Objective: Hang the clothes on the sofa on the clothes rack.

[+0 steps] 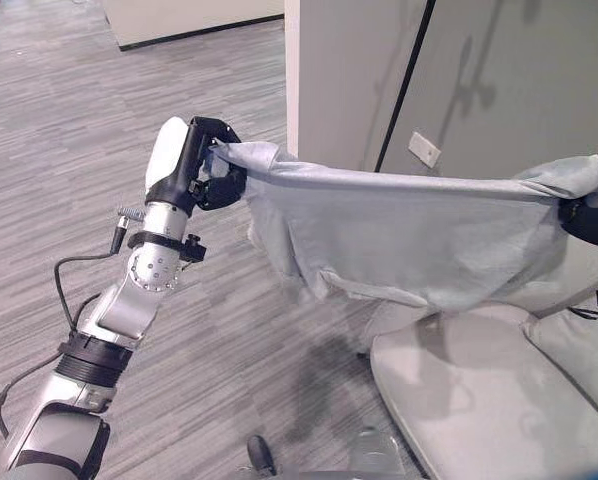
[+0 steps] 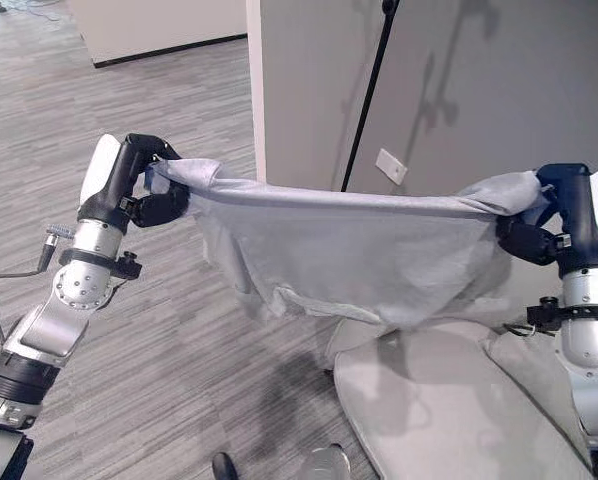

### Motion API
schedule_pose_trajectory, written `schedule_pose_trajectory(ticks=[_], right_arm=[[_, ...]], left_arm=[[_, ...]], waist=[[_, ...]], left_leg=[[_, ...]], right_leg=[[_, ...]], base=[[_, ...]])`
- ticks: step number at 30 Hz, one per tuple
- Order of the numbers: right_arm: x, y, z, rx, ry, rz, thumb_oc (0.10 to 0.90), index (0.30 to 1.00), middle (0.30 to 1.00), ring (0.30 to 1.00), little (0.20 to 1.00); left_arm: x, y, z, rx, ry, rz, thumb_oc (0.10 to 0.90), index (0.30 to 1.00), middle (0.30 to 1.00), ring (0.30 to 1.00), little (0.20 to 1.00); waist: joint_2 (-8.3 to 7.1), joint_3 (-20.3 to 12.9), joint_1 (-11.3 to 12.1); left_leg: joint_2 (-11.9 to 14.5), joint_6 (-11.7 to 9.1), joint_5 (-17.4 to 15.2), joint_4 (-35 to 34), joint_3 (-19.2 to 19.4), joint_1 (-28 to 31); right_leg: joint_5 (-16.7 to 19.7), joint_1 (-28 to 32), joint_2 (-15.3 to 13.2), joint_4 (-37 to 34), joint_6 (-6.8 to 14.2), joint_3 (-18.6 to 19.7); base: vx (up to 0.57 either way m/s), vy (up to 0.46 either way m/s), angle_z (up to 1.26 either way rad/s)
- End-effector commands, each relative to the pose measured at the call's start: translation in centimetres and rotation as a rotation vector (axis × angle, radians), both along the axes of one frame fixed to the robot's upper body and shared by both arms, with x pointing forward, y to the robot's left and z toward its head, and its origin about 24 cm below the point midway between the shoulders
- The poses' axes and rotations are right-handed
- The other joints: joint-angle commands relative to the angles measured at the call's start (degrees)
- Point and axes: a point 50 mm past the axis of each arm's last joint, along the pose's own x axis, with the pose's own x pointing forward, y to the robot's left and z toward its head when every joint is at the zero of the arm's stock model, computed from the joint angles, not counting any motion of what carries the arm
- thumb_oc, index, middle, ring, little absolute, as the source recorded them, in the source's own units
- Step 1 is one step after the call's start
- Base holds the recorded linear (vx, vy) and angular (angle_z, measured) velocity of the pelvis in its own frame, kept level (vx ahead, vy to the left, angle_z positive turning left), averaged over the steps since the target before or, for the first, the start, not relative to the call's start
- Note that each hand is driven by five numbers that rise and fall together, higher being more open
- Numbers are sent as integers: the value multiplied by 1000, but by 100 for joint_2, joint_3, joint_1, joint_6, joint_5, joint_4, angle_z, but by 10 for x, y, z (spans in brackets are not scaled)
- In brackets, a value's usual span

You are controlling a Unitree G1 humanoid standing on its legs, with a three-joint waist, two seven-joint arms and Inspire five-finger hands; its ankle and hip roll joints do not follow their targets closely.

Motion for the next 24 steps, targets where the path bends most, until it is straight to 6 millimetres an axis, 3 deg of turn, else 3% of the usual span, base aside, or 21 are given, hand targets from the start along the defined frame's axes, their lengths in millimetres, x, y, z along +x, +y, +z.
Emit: schedule_pose_trajectory(ticks=[1,4,7,8,9,12,13,14,16,17,19,20,22,23,24], right_arm=[[-5,-19,85,-65,-368,-103,400,300,300,300,300],[-8,-23,86,-55,-375,-113,400,300,300,300,300],[-9,-22,85,-64,-372,-116,400,300,300,300,300],[-8,-20,84,-66,-374,-107,400,300,300,300,300],[-7,-17,87,-82,-373,-88,400,300,300,300,300],[-9,-15,89,-109,-364,-80,400,300,300,300,300],[-10,-11,92,-125,-374,-67,400,300,300,300,300],[-11,-9,95,-132,-385,-57,400,300,300,300,300],[-12,-5,99,-138,-401,-39,400,300,300,300,300],[-13,-4,101,-133,-410,-26,400,300,300,300,300],[-13,-4,102,-134,-411,-28,400,300,300,300,300],[-15,0,109,-120,-452,-6,400,300,300,300,300],[-15,-3,108,-123,-436,-26,400,300,300,300,300],[-15,-4,107,-123,-433,-29,400,300,300,300,300],[-13,-3,104,-134,-407,-29,400,300,300,300,300]], left_arm=[[-11,18,81,-23,-360,74,400,300,300,300,300],[-9,22,79,-46,-355,92,400,300,300,300,300],[-8,22,78,-37,-348,98,400,300,300,300,300],[-8,25,77,-34,-341,112,400,300,300,300,300],[-10,28,76,-15,-340,123,400,300,300,300,300],[-13,23,74,-23,-342,103,400,300,300,300,300],[-12,18,72,-45,-342,85,400,300,300,300,300],[-12,16,72,-53,-345,74,400,300,300,300,300],[-12,11,74,-66,-354,52,400,300,300,300,300],[-11,6,76,-90,-357,16,400,300,300,300,300],[-11,5,77,-92,-358,14,400,300,300,300,300],[-13,5,76,-131,-362,6,400,300,300,300,300],[-14,9,73,-167,-351,14,400,300,300,300,300],[-14,9,72,-167,-348,12,400,300,300,300,300],[-15,12,70,-181,-343,23,400,300,300,300,300]], waist=[[-114,31,-24],[-192,25,-178],[-216,20,-197],[-247,0,-127],[-258,-35,-52],[-194,-158,-106],[-19,-219,-136],[58,-218,-117],[151,-217,-135],[218,-240,-147],[232,-226,-158],[88,-65,43],[-130,-8,128],[-105,-4,151],[-288,45,285]], left_leg=[[397,-685,-858,11,291,316],[199,-710,-1271,11,217,741],[152,-729,-1382,11,303,869],[104,-727,-1439,11,378,937],[38,-699,-1487,11,409,982],[-129,-594,-1715,11,325,1230],[-184,-578,-1696,11,219,1447],[-162,-623,-1622,97,200,1506],[-80,-798,-1539,599,222,1469],[183,-1130,-1190,1585,329,1252],[262,-1193,-1250,1757,300,1180],[679,-1686,-209,4123,146,268],[1073,-1667,-114,4788,177,-278],[1142,-1676,-167,4912,159,-320],[1208,-1357,-387,4766,145,-753]], right_leg=[[613,91,703,-1494,204,-292],[945,-287,1255,-2745,499,-299],[915,-554,1310,-2858,625,-617],[922,-617,1234,-2858,669,-969],[820,-525,1209,-2858,607,-1252],[983,-327,1257,-2858,484,-1188],[1007,-187,1330,-2858,373,-1133],[971,-76,1346,-2858,319,-1164],[881,91,1400,-2858,228,-1211],[693,390,1456,-2858,73,-1270],[659,404,1494,-2858,35,-1298],[241,996,1585,-2858,-283,-1126],[88,1222,1572,-2858,-430,-1083],[39,1229,1627,-2858,-450,-1049],[102,1347,1494,-2858,-463,-945]], base=[[375,126,-19],[443,82,-19],[264,16,-10],[223,12,-9],[481,1,-27],[416,12,-29],[585,3,7],[607,-35,8],[355,-108,-3],[283,-148,10],[328,-191,13],[492,-273,13],[407,-220,-8],[277,-28,-39],[254,66,-41]])
